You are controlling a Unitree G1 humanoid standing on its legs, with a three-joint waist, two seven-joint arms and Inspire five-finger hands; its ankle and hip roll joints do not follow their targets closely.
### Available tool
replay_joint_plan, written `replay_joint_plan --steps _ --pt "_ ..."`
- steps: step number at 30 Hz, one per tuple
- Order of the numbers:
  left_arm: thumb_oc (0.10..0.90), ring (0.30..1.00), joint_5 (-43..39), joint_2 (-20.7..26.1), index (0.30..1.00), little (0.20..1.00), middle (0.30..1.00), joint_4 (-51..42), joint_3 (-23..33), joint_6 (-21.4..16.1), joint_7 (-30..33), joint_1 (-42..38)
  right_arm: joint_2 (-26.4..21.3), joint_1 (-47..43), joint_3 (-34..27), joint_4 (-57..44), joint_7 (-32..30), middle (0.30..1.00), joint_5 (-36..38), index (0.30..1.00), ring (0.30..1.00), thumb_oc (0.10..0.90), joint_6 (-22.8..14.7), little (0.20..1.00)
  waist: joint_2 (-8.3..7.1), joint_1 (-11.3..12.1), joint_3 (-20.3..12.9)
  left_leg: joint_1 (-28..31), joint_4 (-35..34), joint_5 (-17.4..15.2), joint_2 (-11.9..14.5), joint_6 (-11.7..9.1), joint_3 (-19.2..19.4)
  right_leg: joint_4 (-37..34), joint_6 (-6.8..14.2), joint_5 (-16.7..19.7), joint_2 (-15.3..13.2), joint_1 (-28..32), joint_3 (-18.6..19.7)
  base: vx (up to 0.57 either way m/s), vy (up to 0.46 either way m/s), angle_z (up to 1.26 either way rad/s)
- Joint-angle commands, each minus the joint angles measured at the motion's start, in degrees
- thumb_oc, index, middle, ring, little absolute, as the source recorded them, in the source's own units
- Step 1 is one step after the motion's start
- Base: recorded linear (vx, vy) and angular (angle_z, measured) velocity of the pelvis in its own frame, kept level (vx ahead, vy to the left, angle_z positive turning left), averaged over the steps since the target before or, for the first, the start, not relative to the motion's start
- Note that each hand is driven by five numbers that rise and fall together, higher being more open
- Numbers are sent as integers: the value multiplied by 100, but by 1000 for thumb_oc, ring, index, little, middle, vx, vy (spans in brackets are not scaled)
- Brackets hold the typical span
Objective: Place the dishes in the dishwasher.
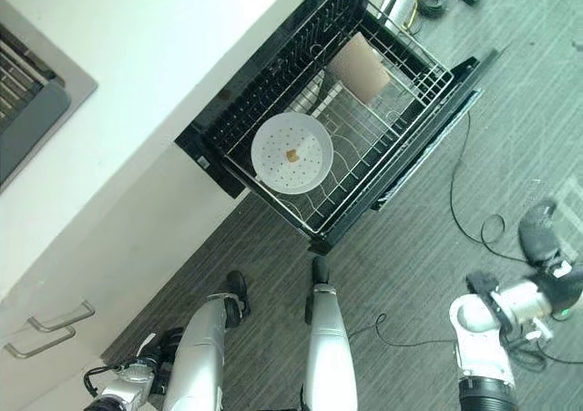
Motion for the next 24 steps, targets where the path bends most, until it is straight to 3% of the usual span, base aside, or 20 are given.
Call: replay_joint_plan --steps 1,3,6,7,11,13,24 --pt "800 900 -231 -125 900 900 900 -46 -102 -68 55 -73 -276 -336 -403 -119 -385 900 841 900 900 800 -1274 900 -87 197 -83 245 -596 -112 -75 161 -575 838 -261 -880 153 104 -510 -18 -39 -3" --pt "800 900 -317 -160 900 900 900 -61 -226 -65 102 -153 -189 -466 -253 479 -17 900 1110 900 900 800 -1380 900 -37 273 -83 190 -626 -79 -110 162 -607 821 -279 -867 153 73 -538 -19 -12 -4" --pt "800 900 -403 -243 900 900 900 -150 -431 -87 121 -227 -215 -859 173 1077 437 900 1239 900 900 800 -1108 900 91 417 -83 101 -735 13 -152 140 -599 731 -301 -821 104 2 -606 2 43 -11" --pt "800 900 -410 -259 900 900 900 -159 -478 -95 104 -189 -239 -886 276 1187 496 900 1143 900 900 800 -1094 900 116 447 -83 189 -683 -146 -174 109 -644 797 -255 -968 96 89 -566 58 66 -4" --pt "800 900 -504 -269 900 900 900 -347 -623 -146 0 -130 -514 -1173 947 1158 835 900 -549 900 900 800 -534 900 233 580 -83 58 -672 -110 -206 89 -642 828 -247 -964 31 -38 -632 22 61 12" --pt "800 900 -479 -185 900 900 900 -547 -693 -190 -95 -59 -887 -1543 1534 1124 1080 900 -879 900 900 800 -381 900 279 719 -83 -98 -691 -39 -178 56 -639 821 -234 -938 -12 -153 -702 -20 51 14" --pt "800 900 -381 93 900 900 900 -849 -846 -348 -315 105 -1801 -2832 2741 850 1526 900 -1837 900 900 800 -425 900 331 1092 -83 -426 -625 95 -133 -27 -721 1152 -289 -1063 -98 -383 -986 6 -3 16"
